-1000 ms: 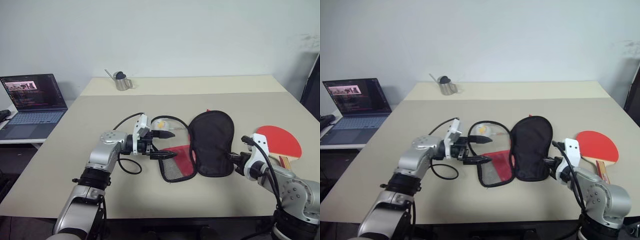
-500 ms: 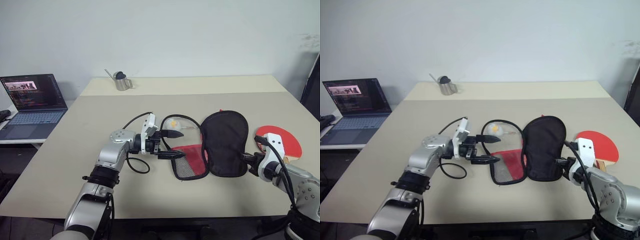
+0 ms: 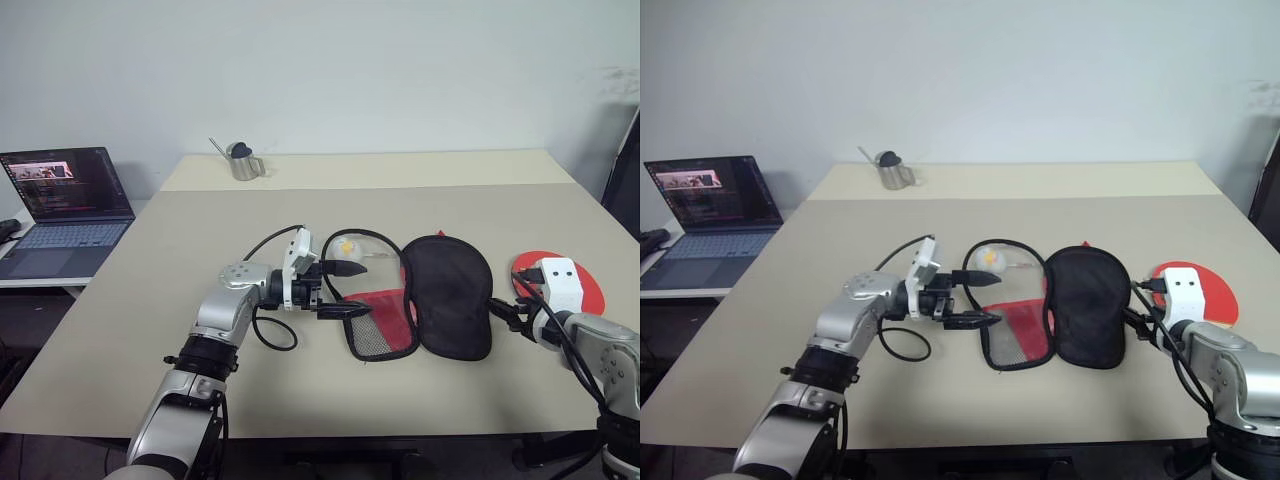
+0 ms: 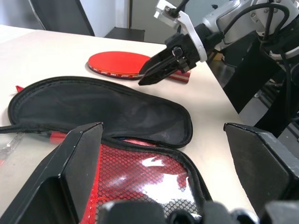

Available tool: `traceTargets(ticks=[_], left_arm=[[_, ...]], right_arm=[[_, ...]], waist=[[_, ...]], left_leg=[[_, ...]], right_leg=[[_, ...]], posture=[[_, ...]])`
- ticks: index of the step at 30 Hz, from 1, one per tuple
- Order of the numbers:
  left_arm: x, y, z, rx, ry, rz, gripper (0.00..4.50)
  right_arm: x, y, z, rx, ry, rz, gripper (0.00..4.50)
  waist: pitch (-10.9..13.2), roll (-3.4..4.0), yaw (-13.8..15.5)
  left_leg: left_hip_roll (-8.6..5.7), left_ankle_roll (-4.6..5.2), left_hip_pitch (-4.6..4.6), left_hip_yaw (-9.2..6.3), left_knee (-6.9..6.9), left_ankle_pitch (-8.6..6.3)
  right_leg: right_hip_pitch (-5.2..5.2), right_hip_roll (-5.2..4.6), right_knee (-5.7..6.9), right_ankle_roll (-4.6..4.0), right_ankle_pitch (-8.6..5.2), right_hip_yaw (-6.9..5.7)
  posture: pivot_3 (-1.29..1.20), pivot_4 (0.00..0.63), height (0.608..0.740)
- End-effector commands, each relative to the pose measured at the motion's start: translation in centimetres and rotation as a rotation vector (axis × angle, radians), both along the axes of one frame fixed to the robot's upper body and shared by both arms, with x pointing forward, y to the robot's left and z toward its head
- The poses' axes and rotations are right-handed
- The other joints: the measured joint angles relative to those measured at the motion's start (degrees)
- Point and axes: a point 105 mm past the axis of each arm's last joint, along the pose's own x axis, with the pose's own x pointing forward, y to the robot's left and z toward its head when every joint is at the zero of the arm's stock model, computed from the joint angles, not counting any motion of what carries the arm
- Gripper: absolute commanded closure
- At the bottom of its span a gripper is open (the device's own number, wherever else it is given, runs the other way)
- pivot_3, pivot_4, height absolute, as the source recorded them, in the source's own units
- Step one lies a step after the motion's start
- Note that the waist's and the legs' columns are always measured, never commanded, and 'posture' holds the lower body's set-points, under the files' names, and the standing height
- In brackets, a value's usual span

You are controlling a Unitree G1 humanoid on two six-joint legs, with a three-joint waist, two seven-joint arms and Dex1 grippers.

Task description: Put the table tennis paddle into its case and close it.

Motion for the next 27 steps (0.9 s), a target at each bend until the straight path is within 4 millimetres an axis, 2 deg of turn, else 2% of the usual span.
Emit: traceTargets(ticks=[1, 4, 8, 12, 16, 22, 27], left_arm=[[0.2, -0.2, 1.8, -0.055, -0.055, 0.01, 0.0], [0.4, -0.2, 2.3, -0.061, -0.068, 0.01, 0.0], [0.7, -0.1, 3.0, -0.051, -0.119, 0.021, 0.0], [0.8, 0.0, 2.9, -0.007, -0.165, 0.025, 0.0], [-0.4, -0.5, 3.1, 0.002, -0.192, -0.032, 0.0], [-1.6, -1.7, 4.0, -0.018, -0.177, -0.143, 0.0], [-1.5, -3.4, 5.1, -0.066, -0.182, -0.184, 0.0]], right_arm=[[-0.2, -0.5, 3.3, -0.016, -0.125, 0.028, 0.81], [-1.5, -1.0, 4.4, -0.02, -0.141, 0.054, 0.81], [-3.7, -2.6, 4.2, -0.093, -0.112, 0.018, 0.02], [-5.8, -4.2, 3.5, -0.11, -0.078, -0.06, 0.02], [-7.6, -6.0, 2.3, -0.108, -0.039, -0.155, 0.02], [-7.9, -8.4, 1.0, -0.081, -0.027, -0.248, 0.02], [-7.5, -10.0, 0.0, -0.066, -0.013, -0.271, 0.02]], waist=[[0.0, -0.01, 0.1], [0.0, -0.02, 0.2], [0.0, -0.02, 0.5], [0.0, -0.02, 0.5], [0.0, -0.03, 0.6], [0.0, -0.03, 0.6], [0.0, -0.05, 0.8]], left_leg=[[-0.01, 0.0, 0.0, 0.0, 0.0, 0.0], [-0.01, 0.0, -0.04, -0.01, 0.0, 0.0], [0.0, 0.0, -0.11, -0.04, -0.07, -0.01], [-0.04, -0.08, -0.12, 0.11, -0.06, -0.07], [-0.04, -0.08, -0.13, 0.1, -0.03, -0.07], [0.0, -0.08, -0.09, 0.18, 0.0, -0.07], [-0.03, -0.08, -0.1, 0.18, 0.02, -0.06]], right_leg=[[0.01, 0.0, -0.02, 0.01, 0.0, 0.0], [0.06, 0.0, -0.2, 0.07, 0.04, 0.0], [0.16, 0.0, -0.56, 0.21, 0.12, -0.07], [0.16, -0.05, -0.66, 0.37, 0.22, 0.04], [0.16, -0.05, -0.66, 0.38, 0.22, 0.04], [0.19, -0.05, -0.66, 0.12, 0.07, 0.05], [0.22, -0.06, -0.66, 0.12, 0.07, 0.05]], posture=[[0.0, 0.15, 0.74], [0.0, 0.15, 0.74], [0.0, 0.15, 0.74], [0.0, 0.15, 0.74], [0.0, 0.15, 0.74], [0.0, 0.15, 0.74], [0.0, 0.15, 0.74]])
